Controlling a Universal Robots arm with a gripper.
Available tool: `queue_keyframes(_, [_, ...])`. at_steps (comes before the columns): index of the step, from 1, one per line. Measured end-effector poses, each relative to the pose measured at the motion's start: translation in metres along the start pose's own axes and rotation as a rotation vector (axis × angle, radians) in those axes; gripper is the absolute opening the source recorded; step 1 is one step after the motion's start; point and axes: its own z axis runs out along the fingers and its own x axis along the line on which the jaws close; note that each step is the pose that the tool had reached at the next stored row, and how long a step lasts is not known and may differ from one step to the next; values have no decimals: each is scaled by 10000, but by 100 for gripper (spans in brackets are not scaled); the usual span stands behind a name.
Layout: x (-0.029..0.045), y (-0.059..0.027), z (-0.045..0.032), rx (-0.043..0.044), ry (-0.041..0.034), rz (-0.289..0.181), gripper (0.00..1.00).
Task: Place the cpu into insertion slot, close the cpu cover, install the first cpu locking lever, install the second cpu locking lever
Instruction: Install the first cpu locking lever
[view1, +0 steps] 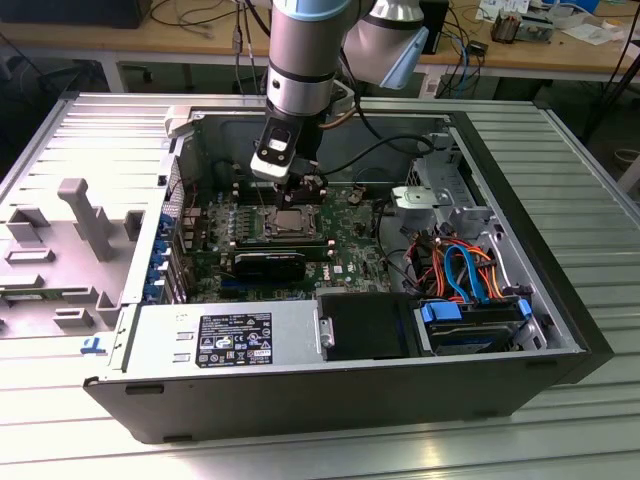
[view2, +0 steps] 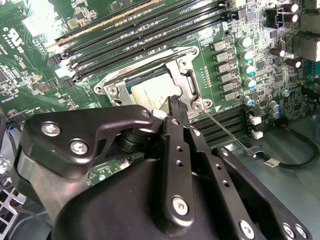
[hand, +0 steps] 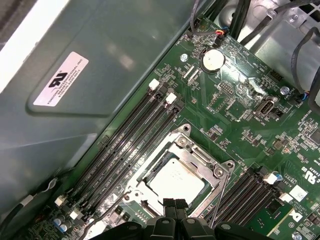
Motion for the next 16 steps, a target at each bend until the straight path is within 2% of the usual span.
queue_keyframes(16, [0,0,0,11,-8,-143,11])
